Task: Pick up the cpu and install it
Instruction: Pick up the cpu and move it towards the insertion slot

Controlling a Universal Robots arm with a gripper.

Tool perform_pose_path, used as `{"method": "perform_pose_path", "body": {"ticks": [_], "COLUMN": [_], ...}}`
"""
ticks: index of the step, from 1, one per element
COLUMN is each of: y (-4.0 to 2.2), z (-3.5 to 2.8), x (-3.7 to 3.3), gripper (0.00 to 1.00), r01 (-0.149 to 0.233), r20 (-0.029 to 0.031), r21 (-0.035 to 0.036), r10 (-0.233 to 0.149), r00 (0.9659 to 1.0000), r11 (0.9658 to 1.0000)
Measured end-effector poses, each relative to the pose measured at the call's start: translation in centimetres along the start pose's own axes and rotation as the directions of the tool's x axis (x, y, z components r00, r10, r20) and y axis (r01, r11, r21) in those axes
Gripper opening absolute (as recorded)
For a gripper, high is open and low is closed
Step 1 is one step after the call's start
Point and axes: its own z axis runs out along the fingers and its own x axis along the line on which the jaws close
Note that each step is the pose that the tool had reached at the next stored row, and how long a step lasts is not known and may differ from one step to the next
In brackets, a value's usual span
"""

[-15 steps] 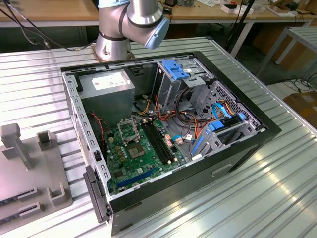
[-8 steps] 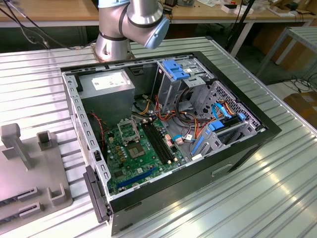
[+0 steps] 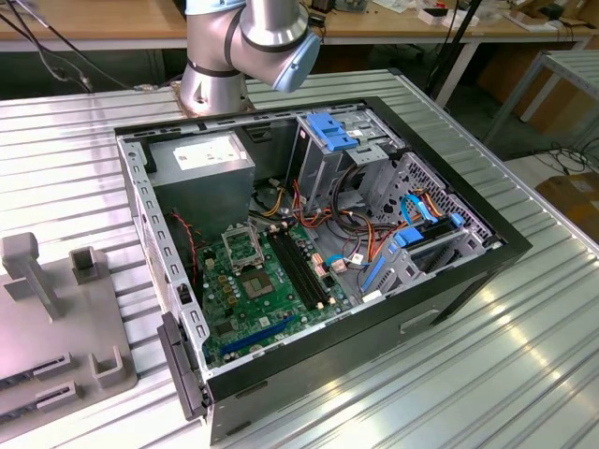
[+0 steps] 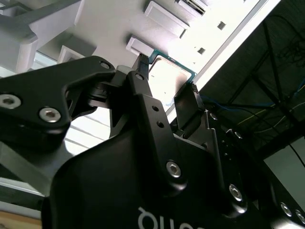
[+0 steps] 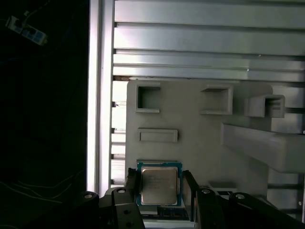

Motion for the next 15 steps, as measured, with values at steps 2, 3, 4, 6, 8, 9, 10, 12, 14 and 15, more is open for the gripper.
{"method": "perform_pose_path", "body": {"ticks": [2, 3, 4, 6, 8, 9, 10, 12, 14, 15], "y": [0.00, 0.00, 0.00, 0.00, 0.00, 0.00, 0.00, 0.00, 0.00, 0.00], "z": [-0.06, -0.09, -0.10, -0.14, -0.19, -0.22, -0.26, -0.35, -0.45, -0.49], "x": [0.00, 0.00, 0.00, 0.00, 0.00, 0.00, 0.00, 0.00, 0.00, 0.00], "gripper": [0.47, 0.47, 0.47, 0.47, 0.47, 0.47, 0.47, 0.47, 0.47, 0.47], "r01": [0.000, 0.000, 0.000, 0.000, 0.000, 0.000, 0.000, 0.000, 0.000, 0.000], "r20": [0.0002, 0.0002, 0.0001, 0.0001, -0.0001, -0.0001, -0.0001, -0.0004, -0.0004, -0.0004], "r21": [-0.0002, -0.0002, -0.0002, -0.0002, -0.0001, 0.0000, 0.0000, 0.0000, -0.0001, -0.0001], "r10": [0.000, 0.000, 0.000, 0.000, 0.000, 0.000, 0.000, 0.000, 0.000, 0.000], "r00": [1.0000, 1.0000, 1.0000, 1.0000, 1.0000, 1.0000, 1.0000, 1.0000, 1.0000, 1.0000], "r11": [1.0000, 1.0000, 1.0000, 1.0000, 1.0000, 1.0000, 1.0000, 1.0000, 1.0000, 1.0000]}}
